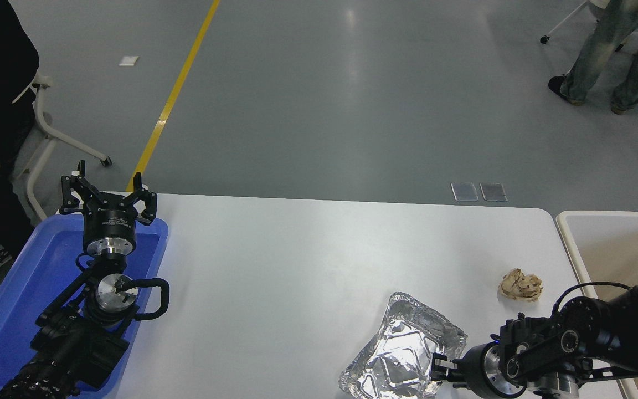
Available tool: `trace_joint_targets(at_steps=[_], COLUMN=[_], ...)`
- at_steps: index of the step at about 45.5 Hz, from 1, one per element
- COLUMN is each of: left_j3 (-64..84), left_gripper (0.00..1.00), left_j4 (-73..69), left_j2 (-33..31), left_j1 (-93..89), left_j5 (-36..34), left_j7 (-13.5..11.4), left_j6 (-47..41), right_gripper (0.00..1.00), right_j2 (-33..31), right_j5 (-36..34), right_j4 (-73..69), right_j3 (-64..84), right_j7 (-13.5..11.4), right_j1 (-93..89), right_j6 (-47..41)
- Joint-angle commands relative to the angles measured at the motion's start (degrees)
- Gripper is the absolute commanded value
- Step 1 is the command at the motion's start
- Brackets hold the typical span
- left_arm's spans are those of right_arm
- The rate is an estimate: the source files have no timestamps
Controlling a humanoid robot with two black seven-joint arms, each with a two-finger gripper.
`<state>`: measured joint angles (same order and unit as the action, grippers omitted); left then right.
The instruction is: Pick up foil plate and place in dustbin
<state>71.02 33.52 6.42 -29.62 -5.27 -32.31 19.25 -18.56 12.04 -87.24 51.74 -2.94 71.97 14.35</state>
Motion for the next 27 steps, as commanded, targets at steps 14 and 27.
trace_joint_targets(at_steps=[14,27], left_j3=[0.0,0.0], left_gripper=[0.99,0.99], left_j4=[-0.03,0.05], left_j2=[0.0,0.0], left_j1=[0.0,0.0], left_j5=[0.0,0.0], left_j7=[-0.03,-0.03], left_j6=[0.0,0.0], right_gripper=[0.0,0.0], right_j2=[-0.87,-3.85], right_j5=[0.17,0.26], right_j4=[-1.27,-3.64], right_j3=[0.2,0.56], right_j7=[0.04,0.04], right_j1=[1.68,5.02], right_j6=[-0.11,-0.46])
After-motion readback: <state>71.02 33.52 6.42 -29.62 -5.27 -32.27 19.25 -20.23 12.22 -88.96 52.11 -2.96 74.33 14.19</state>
